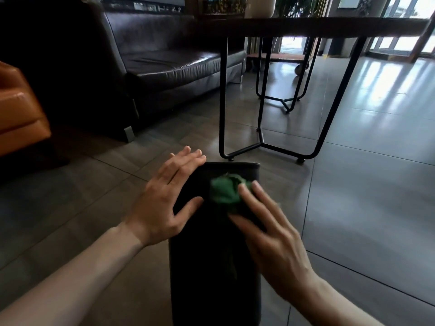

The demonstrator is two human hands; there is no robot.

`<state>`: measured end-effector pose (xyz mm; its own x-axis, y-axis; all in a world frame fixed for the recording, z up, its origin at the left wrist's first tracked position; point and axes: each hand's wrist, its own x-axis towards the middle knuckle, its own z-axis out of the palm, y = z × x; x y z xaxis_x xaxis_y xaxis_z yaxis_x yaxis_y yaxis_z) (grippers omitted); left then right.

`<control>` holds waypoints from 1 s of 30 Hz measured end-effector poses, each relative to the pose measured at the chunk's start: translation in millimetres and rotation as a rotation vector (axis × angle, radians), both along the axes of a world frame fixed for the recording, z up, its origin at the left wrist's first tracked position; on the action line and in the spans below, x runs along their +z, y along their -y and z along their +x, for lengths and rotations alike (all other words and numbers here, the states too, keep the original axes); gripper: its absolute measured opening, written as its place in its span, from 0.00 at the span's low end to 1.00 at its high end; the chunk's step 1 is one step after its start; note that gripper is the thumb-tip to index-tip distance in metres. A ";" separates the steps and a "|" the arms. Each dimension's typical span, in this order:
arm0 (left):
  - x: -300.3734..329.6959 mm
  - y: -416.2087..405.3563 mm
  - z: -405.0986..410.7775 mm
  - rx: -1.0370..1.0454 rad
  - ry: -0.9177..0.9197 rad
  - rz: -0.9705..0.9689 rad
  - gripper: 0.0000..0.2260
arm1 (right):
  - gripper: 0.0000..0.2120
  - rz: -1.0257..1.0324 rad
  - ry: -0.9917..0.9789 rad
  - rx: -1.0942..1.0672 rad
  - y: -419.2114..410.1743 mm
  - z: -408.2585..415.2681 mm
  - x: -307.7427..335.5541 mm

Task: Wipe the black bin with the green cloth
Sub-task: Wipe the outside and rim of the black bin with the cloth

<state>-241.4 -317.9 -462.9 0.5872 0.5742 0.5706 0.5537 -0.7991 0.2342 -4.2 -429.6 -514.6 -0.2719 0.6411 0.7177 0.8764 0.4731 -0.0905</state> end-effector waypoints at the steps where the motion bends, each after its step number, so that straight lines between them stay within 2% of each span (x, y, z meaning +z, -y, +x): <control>1: -0.2 0.0 0.7 0.002 0.003 -0.004 0.31 | 0.16 -0.005 -0.011 -0.031 -3.1 -1.3 3.6; 4: -0.5 -1.6 0.7 0.011 0.016 -0.013 0.30 | 0.16 0.044 0.173 0.123 10.2 -10.4 -12.9; 7: -0.4 -2.1 -3.4 0.017 0.029 -0.034 0.30 | 0.15 0.067 0.479 0.243 41.4 -24.2 -46.2; 9: -1.0 -1.6 -4.8 0.009 0.033 -0.042 0.30 | 0.16 0.050 0.544 0.261 46.7 -20.9 -49.3; 11: -1.2 -1.5 -6.1 0.025 0.046 -0.054 0.30 | 0.14 0.017 0.412 0.257 37.1 -10.7 -39.5; 14: 0.7 -1.4 -9.0 0.056 0.069 -0.074 0.30 | 0.17 -0.046 0.106 0.057 17.3 -0.2 -17.3; 16: 0.7 -0.2 -9.5 0.062 0.064 -0.077 0.30 | 0.20 -0.075 0.012 -0.039 12.3 -0.8 -9.2; 19: 0.1 0.3 -10.5 0.066 0.066 -0.086 0.30 | 0.13 0.002 0.175 0.137 28.3 -7.1 -25.4; 22: 0.4 1.0 -13.4 0.045 0.061 -0.076 0.30 | 0.15 0.032 0.463 0.272 55.0 -22.1 -51.1; 24: 0.3 0.9 -13.7 0.037 0.069 -0.077 0.30 | 0.13 0.026 0.487 0.279 54.8 -19.5 -50.1; 26: 0.2 0.8 -13.1 0.051 0.078 -0.090 0.30 | 0.13 -0.015 0.316 0.234 41.3 -12.6 -36.7; 28: 0.6 1.1 -11.9 0.055 0.081 -0.093 0.30 | 0.14 -0.045 0.091 0.075 21.0 -5.4 -16.0; 30: 0.8 2.1 -10.6 0.052 0.075 -0.084 0.30 | 0.17 -0.067 -0.054 -0.059 4.8 -5.4 2.4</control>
<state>-252.0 -320.0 -462.1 0.5126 0.6503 0.5606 0.5726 -0.7455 0.3412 -9.6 -434.4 -512.2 -0.1944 0.7016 0.6855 0.8956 0.4120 -0.1678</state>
